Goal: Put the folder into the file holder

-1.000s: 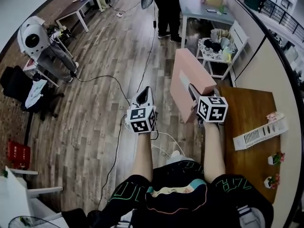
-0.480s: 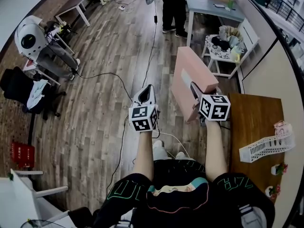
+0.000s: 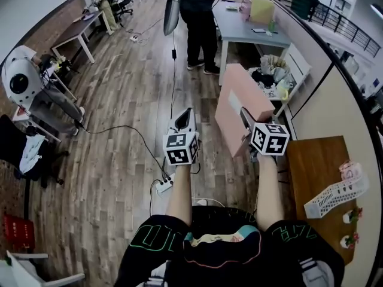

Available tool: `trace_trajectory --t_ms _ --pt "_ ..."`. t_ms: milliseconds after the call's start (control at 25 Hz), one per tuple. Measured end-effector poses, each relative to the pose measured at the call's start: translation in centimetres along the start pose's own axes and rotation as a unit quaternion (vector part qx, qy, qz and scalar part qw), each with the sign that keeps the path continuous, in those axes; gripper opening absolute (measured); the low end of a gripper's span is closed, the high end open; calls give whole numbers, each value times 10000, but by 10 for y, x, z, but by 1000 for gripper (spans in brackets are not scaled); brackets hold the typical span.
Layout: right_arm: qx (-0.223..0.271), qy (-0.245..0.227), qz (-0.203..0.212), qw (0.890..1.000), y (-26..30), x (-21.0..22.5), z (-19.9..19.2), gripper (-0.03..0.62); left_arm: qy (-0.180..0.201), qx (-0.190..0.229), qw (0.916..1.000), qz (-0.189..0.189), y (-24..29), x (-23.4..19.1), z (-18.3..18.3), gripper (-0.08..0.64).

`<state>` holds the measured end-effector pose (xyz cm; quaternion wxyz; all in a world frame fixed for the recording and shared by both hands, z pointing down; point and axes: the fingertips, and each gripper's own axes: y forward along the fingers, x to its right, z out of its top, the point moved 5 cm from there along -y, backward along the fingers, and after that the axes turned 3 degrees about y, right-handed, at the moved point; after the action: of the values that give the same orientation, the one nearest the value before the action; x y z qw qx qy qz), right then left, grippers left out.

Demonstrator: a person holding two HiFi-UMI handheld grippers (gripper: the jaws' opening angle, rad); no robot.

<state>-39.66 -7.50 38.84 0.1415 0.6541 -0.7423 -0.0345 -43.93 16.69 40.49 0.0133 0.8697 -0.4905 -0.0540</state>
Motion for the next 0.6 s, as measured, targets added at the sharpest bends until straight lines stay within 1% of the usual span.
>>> trace_trajectory --t_ms 80,200,280,360,440,600 --pt "20 -17 -1 10000 14 -7 4 275 -58 47 10000 -3 11 -17 4 -3" --pt "14 -54 -122 9999 24 -15 6 275 -182 126 9998 -5 22 -40 8 -3" --pt "74 -54 -265 9996 27 -17 10 275 -218 179 9995 -140 30 -46 10 -3" --pt "131 -42 -520 9986 21 -13 13 275 -221 157 9987 -426 42 -40 7 -3" --pt "157 -17 -864 9961 10 -3 14 275 -243 85 9966 -789 56 -27 3 -3" --pt "140 108 -1523 9882 -20 27 6 275 -338 -83 9891 -1431 80 11 -11 -3"
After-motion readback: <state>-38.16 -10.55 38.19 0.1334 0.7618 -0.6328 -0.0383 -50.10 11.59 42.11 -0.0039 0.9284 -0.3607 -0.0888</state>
